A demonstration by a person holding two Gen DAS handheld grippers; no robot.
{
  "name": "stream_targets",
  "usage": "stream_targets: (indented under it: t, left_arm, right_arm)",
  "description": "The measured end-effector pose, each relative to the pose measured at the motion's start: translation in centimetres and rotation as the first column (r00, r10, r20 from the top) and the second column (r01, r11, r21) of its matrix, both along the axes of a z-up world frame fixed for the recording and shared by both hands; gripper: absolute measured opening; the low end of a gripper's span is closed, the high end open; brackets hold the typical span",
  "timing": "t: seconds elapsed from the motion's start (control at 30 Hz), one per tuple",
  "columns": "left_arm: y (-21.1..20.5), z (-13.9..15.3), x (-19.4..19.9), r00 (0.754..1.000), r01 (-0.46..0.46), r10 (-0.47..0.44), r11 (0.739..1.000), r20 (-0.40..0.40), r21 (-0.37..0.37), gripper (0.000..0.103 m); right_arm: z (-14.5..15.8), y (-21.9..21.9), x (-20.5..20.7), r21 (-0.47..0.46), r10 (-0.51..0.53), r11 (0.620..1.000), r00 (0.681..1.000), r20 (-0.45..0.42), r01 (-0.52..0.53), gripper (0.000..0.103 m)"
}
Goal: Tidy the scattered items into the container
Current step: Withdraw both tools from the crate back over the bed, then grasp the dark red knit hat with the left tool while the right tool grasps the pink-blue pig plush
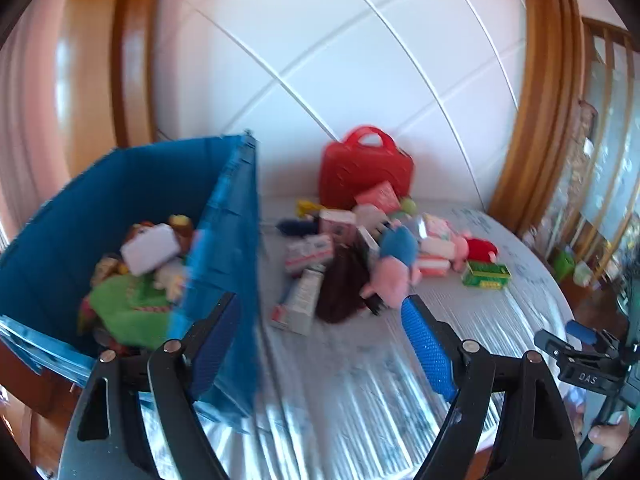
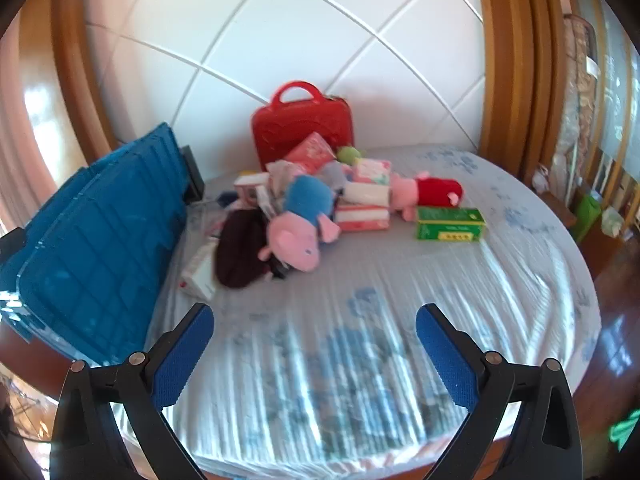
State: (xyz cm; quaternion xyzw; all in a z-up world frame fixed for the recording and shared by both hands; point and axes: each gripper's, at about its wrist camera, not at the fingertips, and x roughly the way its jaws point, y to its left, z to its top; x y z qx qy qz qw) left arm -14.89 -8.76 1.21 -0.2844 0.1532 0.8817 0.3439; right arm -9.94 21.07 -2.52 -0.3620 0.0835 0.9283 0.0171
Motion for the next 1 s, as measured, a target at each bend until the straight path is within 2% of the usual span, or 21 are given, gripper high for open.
stream_targets:
  t: [0.2,0.33,0.4,0.53,0.7,0.8,0.9,1.0]
  left_arm:
    - [4.9,-5.0,0.5,0.995,0.051,-0.041,0.991,0.089,-0.121,0.082]
    - [6.4,-7.8,-1.3,0.987,0.05,-0.027,0.989,0.158,-0.138,0.082]
    - [7.0,-9.3,-2.3,0.973,0.148,-0.118,0.978,0.198,-0.145,0.082]
    - [8.8,-12.9,-5.2,0.967,0.126,-0.077,0.973,0.245,-0.194,0.082]
    - [10.8,-17.2,-7.0,0.954,0.154,-0.081,0.959,0.288,-0.239,0.082]
    - [11.8,-18.9,-8.1,0.95,0.169,-0.081,0.946,0.302,-0.277,0.082]
    - [12.6,-19.8,-9.5,0.957,0.124,-0.035,0.947,0.289,-0.295,0.082]
    - [13.7,-20.3,-11.0,0.953,0.096,-0.007,0.955,0.303,-0.28,0.082]
  right_arm:
    - [-2.3,2.9,-0.9,-0.047,0.001,0.999,0.999,0.053,0.002,0.103]
    - [-3.7,2.9,-2.2,-0.071,-0.004,0.997,0.996,0.092,0.01,0.103]
    - [-4.3,2.5,-3.4,-0.06,-0.001,0.998,0.993,0.117,0.008,0.103]
    - [-5.5,1.5,-6.5,-0.032,0.0,0.999,0.986,0.169,0.006,0.103]
    - [-7.6,0.7,-9.6,-0.041,0.006,0.999,0.977,0.213,0.003,0.103]
    - [-9.4,0.4,-11.8,-0.048,0.022,0.999,0.965,0.262,-0.01,0.103]
    - [-11.0,0.1,-14.3,-0.053,0.05,0.998,0.953,0.298,-0.036,0.103]
    - [-12.4,0.0,-17.1,-0.065,0.099,0.994,0.942,0.32,-0.083,0.103]
